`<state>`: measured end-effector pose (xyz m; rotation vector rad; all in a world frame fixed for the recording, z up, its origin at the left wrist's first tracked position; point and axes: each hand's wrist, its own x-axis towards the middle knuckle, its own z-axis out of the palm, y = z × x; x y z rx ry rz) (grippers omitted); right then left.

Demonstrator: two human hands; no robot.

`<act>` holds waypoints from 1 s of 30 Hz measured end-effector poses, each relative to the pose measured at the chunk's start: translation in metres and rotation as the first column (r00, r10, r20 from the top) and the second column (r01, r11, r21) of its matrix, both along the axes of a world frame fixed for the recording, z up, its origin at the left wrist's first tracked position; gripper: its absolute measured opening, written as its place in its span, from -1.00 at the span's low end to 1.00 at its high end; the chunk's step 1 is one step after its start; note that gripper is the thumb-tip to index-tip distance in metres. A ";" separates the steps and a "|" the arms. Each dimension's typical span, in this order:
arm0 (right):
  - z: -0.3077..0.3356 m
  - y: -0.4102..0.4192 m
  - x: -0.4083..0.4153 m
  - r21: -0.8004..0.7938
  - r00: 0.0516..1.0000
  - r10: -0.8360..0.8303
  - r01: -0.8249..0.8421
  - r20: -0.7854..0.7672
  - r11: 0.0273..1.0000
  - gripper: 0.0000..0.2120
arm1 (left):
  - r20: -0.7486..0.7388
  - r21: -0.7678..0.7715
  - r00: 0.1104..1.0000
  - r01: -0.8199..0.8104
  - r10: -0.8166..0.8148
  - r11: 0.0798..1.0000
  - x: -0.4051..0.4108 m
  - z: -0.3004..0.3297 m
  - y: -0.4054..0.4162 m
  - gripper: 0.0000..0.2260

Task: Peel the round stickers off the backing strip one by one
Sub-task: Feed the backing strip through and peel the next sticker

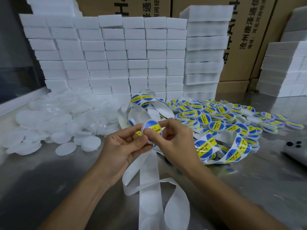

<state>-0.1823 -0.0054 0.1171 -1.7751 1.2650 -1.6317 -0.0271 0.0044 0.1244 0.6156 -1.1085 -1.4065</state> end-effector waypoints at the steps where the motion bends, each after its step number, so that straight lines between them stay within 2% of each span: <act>1: 0.001 0.000 -0.001 0.006 1.000 0.007 -0.007 0.017 1.000 -0.70 | 0.008 -0.006 1.000 0.009 -0.009 1.000 0.000 0.000 0.000 -0.67; 4: 0.002 -0.002 -0.002 0.006 0.997 0.037 -0.037 0.069 0.999 -0.75 | 0.014 -0.005 1.000 0.023 -0.023 1.000 -0.001 0.000 0.000 -0.65; 7: 0.000 -0.002 -0.001 -0.002 0.998 0.030 -0.030 0.049 1.000 -0.73 | 0.030 -0.008 0.999 0.013 -0.012 1.000 0.000 -0.002 -0.001 -0.66; 12: 0.002 0.001 0.000 0.042 0.997 -0.072 0.073 -0.010 0.996 -0.43 | 0.167 -0.114 0.986 0.006 0.013 0.993 0.000 -0.003 0.000 -0.69; 13: 0.002 0.001 -0.001 0.046 0.999 -0.050 0.049 0.011 0.998 -0.44 | 0.177 -0.123 0.984 0.002 0.020 0.992 0.000 -0.003 0.000 -0.69; 20: 0.004 0.000 -0.004 0.051 0.987 0.148 -0.151 0.057 0.987 -0.89 | 0.085 -0.044 0.994 -0.072 0.075 0.996 0.004 -0.001 -0.004 -0.70; 21: 0.004 0.000 -0.004 0.052 0.983 0.183 -0.184 0.037 0.981 -0.90 | 0.079 -0.040 0.993 -0.089 0.092 0.995 0.005 0.001 -0.005 -0.71; 23: 0.002 0.001 -0.002 0.071 0.974 0.228 -0.228 0.002 0.971 -0.71 | 0.079 -0.036 0.990 -0.118 0.121 0.992 0.007 0.002 -0.006 -0.74; 25: 0.003 0.002 -0.002 0.101 0.975 0.222 -0.221 0.002 0.970 -0.62 | 0.079 -0.019 0.986 -0.148 0.149 0.989 0.009 0.000 -0.007 -0.79; 29: 0.005 0.002 -0.004 0.105 0.973 0.219 -0.226 0.070 0.969 -0.84 | 0.129 -0.020 0.982 -0.137 0.139 0.990 0.008 -0.001 -0.007 -0.78; 30: 0.005 0.002 -0.004 0.099 0.977 0.194 -0.203 0.092 0.974 -0.83 | 0.150 -0.027 0.981 -0.121 0.124 0.992 0.007 -0.001 -0.006 -0.76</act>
